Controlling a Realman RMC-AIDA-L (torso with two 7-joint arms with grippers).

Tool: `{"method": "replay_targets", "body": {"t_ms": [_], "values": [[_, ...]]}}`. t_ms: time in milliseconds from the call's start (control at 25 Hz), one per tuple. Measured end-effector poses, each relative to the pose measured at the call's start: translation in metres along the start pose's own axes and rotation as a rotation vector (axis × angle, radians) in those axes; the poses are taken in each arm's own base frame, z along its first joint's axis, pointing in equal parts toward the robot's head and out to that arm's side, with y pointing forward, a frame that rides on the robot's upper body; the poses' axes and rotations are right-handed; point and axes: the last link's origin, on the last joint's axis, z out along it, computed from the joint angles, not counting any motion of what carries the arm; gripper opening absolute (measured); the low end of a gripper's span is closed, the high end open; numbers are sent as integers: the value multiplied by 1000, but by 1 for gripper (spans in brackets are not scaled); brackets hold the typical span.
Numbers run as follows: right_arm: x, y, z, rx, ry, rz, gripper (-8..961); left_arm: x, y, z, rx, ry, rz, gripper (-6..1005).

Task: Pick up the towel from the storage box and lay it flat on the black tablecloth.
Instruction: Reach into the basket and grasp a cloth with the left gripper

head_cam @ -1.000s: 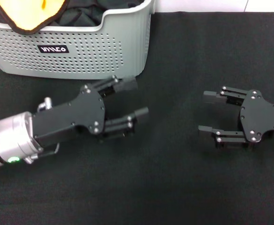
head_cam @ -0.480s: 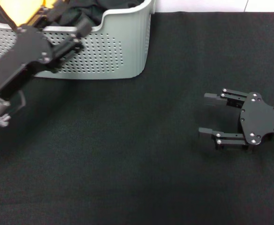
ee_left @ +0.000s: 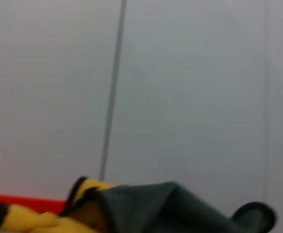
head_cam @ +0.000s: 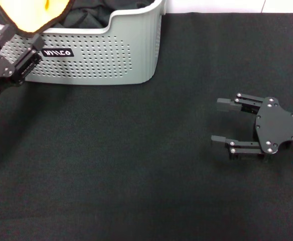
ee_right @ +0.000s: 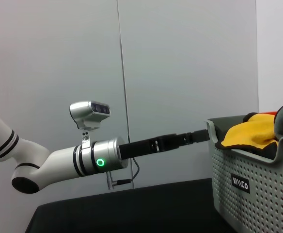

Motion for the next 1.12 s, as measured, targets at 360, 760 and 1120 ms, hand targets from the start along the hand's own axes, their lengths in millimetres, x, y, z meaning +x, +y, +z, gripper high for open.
{"method": "replay_targets", "body": {"t_ms": [360, 760, 1120], "values": [[-1, -1, 1, -2, 0, -3, 782, -12, -14, 13, 116, -65, -1, 818], [-1, -1, 1, 0, -2, -3, 782, -12, -14, 23, 116, -69, -12, 796], [0, -3, 0, 18, 2, -4, 782, -14, -12, 21, 119, -70, -80, 758]]}}
